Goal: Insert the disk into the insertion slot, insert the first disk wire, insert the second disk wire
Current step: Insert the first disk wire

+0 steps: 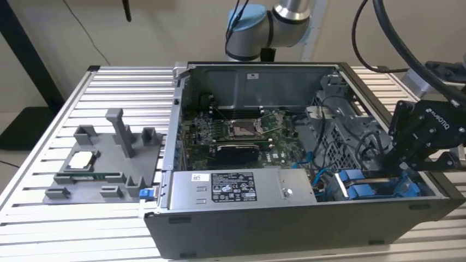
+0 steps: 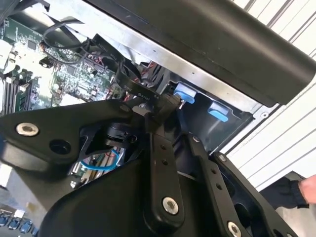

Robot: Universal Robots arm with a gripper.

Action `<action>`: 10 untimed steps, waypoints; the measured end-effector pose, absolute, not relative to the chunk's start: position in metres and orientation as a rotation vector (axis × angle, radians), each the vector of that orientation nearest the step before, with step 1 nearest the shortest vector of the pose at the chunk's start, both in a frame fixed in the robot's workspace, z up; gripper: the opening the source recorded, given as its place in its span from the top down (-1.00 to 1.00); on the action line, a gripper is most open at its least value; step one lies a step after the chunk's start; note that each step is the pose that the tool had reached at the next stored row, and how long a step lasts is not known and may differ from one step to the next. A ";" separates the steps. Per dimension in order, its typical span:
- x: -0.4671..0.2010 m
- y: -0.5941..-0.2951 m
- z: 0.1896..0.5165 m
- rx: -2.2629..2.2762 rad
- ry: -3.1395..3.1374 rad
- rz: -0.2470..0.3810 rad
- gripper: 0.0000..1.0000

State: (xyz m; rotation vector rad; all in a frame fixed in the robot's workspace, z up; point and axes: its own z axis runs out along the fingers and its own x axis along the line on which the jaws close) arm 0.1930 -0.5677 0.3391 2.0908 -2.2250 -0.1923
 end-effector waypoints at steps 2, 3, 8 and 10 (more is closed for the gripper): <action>0.193 -0.568 0.345 2.090 -2.225 -0.192 0.46; 0.193 -0.568 0.348 2.090 -2.225 -0.192 0.46; 0.193 -0.568 0.363 2.090 -2.225 -0.192 0.46; 0.193 -0.568 0.369 2.090 -2.225 -0.192 0.46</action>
